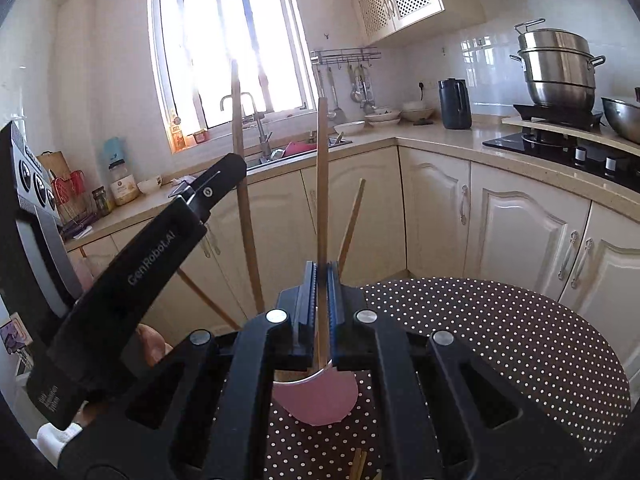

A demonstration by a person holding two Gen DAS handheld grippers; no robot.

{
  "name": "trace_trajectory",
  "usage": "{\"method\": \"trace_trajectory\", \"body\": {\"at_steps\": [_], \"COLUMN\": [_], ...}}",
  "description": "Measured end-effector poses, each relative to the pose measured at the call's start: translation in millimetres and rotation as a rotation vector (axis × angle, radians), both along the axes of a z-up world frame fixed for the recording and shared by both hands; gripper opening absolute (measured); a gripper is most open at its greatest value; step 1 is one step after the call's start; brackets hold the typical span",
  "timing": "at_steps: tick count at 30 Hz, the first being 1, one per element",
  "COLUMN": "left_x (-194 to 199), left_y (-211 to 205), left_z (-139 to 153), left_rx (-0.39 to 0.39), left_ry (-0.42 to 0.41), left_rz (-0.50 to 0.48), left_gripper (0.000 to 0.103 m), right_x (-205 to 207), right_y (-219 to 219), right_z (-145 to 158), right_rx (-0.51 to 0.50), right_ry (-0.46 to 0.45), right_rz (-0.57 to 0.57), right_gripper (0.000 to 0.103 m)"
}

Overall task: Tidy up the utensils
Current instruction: 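Lower the chopsticks into the pink cup and open both tools, then withdraw both open tools from the pink cup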

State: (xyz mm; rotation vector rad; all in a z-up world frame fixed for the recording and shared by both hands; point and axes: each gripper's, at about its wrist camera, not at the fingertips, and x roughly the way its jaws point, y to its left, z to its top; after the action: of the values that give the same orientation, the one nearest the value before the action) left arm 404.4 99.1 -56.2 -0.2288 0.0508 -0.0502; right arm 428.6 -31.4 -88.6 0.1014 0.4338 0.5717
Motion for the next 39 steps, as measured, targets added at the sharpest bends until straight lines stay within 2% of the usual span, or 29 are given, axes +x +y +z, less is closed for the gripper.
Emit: {"method": "trace_trajectory", "body": {"at_steps": [5, 13, 14, 16, 20, 22, 23, 25, 29, 31, 39], "left_x": [-4, -19, -21, -26, -37, -44, -48, -54, -65, -71, -92], "left_y": [2, -1, -1, 0, 3, 4, 5, 8, 13, 15, 11], "left_z": [-10, -23, -23, -23, -18, -16, -14, -12, -6, -3, 6], "left_rx": [-0.004, 0.031, 0.036, 0.042, 0.055, 0.067, 0.070, 0.064, 0.050, 0.053, 0.072], "left_ry": [0.036, 0.108, 0.115, 0.127, 0.129, 0.130, 0.127, 0.126, 0.130, 0.134, 0.161], "left_rz": [-0.017, -0.038, -0.038, -0.033, -0.028, -0.025, -0.020, -0.021, -0.014, -0.007, 0.000], "left_gripper": [0.006, 0.008, 0.011, 0.042, 0.049, 0.060, 0.061, 0.067, 0.070, 0.071, 0.074], "right_x": [-2, -7, -7, -10, -16, -20, -22, -25, -34, -39, -62], "right_y": [4, 2, 2, 1, -2, -5, -7, -10, -14, -17, -31], "right_z": [-12, -20, -19, -19, -16, -14, -13, -10, -5, -1, 11], "right_rx": [-0.014, 0.001, 0.000, -0.005, -0.010, -0.003, 0.003, 0.008, 0.014, 0.011, 0.015], "right_ry": [0.022, 0.051, 0.053, 0.055, 0.050, 0.045, 0.042, 0.033, 0.022, 0.010, -0.008], "right_rz": [0.005, -0.020, -0.025, -0.036, -0.053, -0.067, -0.073, -0.085, -0.097, -0.108, -0.126], "right_gripper": [0.005, 0.006, 0.006, 0.007, 0.011, 0.023, 0.028, 0.045, 0.046, 0.049, 0.050]}}
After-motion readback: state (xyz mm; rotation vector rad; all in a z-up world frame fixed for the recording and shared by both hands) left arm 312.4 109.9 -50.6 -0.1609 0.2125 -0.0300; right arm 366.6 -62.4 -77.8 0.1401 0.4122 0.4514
